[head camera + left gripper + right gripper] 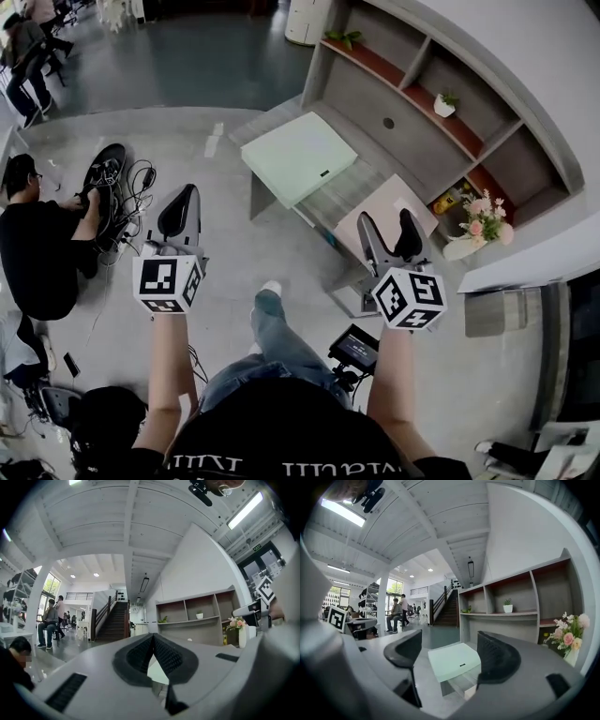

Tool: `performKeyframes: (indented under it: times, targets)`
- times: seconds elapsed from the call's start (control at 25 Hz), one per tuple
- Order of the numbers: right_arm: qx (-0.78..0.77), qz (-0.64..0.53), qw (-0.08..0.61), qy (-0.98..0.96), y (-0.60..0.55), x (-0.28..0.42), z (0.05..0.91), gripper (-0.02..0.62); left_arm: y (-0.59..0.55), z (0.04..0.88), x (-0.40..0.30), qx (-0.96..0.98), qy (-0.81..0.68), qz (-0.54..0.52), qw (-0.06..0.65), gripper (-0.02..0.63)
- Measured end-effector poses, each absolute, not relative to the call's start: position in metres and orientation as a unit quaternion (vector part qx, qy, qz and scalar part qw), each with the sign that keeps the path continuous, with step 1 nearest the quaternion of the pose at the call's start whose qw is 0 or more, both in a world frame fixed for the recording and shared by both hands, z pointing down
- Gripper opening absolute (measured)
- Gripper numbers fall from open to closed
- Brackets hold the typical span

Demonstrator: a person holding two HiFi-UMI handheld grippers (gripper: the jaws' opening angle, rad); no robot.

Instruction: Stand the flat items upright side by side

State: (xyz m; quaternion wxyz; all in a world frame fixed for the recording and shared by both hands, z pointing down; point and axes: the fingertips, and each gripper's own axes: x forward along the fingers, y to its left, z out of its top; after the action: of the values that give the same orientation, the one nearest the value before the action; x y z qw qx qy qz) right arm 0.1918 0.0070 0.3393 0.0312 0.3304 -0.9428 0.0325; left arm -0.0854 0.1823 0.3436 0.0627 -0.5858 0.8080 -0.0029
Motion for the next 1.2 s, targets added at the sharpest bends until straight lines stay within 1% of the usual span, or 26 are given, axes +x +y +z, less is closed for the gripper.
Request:
performKeyframes:
  times: [0.32, 0.84, 1.04, 1.2]
  targets:
    - [0.318, 0.043, 0.036, -0.946, -0.038, 0.138, 0.353, 0.379, 0.135, 0.355, -0.128, -0.592, 0.804, -0.01, 0.055, 0.012]
    - [0.354, 0.079, 0.043, -0.931, -0.171, 0.046, 0.366, 0.379, -0.018, 0.357, -0.213, -0.648, 0.759, -0.044, 0.04, 0.012]
    - [0.38, 0.078, 0.053, -0.92, -0.213, 0.029, 0.37, 0.379, -0.085, 0.354, -0.236, -0.674, 0.737, -0.036, 0.028, 0.012]
    - [0.408, 0.1, 0.054, -0.906, -0.235, 0.04, 0.383, 0.379, -0.124, 0.364, -0.231, -0.7, 0.713, -0.044, 0.018, 0.012]
